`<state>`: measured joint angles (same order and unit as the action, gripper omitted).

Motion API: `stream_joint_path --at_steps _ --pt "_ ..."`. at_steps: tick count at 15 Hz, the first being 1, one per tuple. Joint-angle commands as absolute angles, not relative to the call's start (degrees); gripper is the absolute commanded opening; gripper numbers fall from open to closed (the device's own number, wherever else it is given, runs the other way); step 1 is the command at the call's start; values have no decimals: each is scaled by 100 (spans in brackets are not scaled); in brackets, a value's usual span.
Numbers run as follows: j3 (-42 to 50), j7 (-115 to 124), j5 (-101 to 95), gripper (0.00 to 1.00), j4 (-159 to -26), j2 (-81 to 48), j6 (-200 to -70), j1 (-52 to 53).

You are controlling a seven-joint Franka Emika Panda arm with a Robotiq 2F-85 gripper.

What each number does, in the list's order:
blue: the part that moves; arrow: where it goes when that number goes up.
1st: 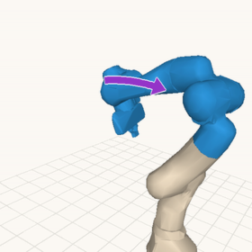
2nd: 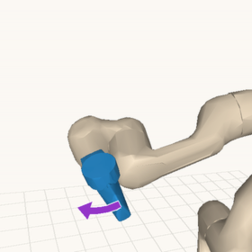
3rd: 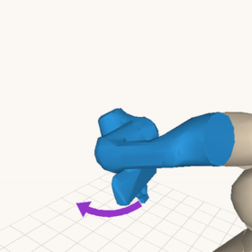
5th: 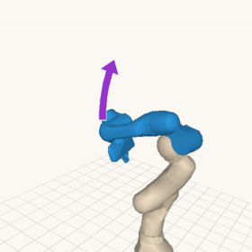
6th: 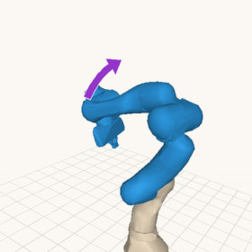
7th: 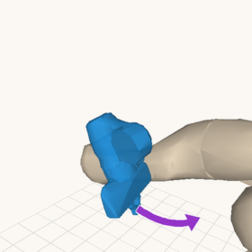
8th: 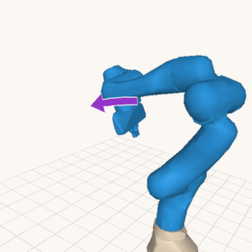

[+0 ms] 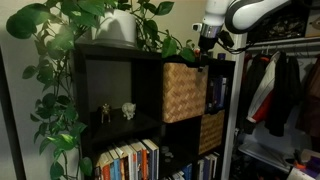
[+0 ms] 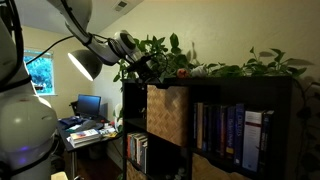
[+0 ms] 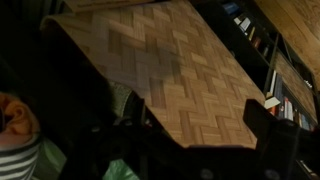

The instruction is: Pull out the brown basket then put the socks one at a time in the basket then push in the basket

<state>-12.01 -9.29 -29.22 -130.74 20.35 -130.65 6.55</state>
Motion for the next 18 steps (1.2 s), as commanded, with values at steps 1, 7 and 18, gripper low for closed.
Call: stream_joint_path --at_steps 1,7,18 --pt "-995 -1429 -2924 100 -13037 1929 -13737 745" --pt "-761 -2123 -2617 100 -13066 1602 -14436 756" --pt "-693 -2833 -2442 100 -13257 1419 -14334 766"
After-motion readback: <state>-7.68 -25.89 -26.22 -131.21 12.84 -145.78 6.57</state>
